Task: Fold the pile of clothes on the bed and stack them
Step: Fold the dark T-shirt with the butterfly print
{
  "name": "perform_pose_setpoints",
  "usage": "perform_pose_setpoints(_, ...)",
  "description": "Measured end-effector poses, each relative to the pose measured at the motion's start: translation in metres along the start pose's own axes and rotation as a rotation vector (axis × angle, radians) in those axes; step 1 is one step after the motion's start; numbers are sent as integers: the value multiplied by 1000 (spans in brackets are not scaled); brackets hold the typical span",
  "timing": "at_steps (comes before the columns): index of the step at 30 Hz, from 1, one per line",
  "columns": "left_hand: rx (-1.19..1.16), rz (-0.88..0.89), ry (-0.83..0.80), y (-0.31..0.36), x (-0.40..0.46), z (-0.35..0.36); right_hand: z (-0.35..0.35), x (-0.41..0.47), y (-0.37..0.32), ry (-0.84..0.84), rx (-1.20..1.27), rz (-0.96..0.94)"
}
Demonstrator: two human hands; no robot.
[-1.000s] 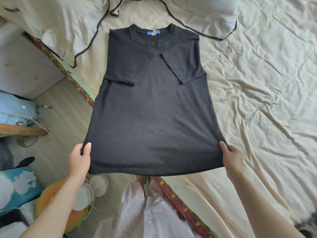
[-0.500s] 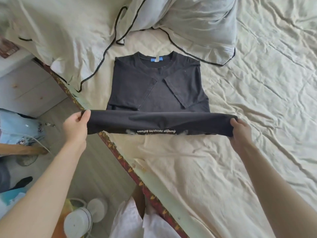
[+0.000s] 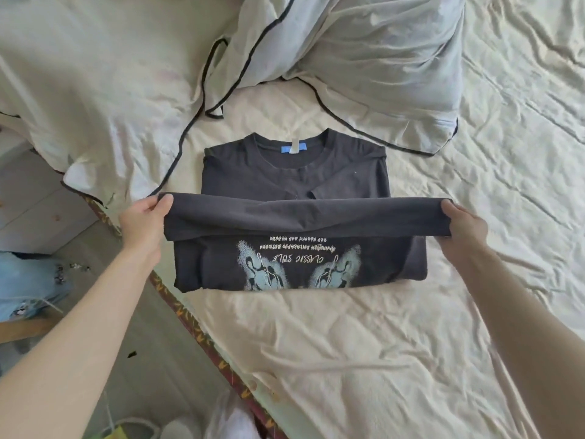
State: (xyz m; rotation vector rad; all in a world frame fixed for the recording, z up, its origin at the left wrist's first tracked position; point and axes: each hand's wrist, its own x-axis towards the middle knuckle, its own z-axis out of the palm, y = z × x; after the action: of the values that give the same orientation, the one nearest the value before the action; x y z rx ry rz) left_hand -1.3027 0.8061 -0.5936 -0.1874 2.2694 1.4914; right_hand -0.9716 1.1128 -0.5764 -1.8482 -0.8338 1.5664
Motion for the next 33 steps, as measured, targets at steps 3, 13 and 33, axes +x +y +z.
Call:
perform_pose_setpoints(3,17,-49,-36,-12,14,16,18,20,14,-49,33,55)
perform_pose_setpoints(13,89,-152,-96,-39,3,10,35,50,45,-23,100,271)
perform_pose_setpoints(33,-158,-49,-10,37,83,104,128,96,3,-121,-278,-119)
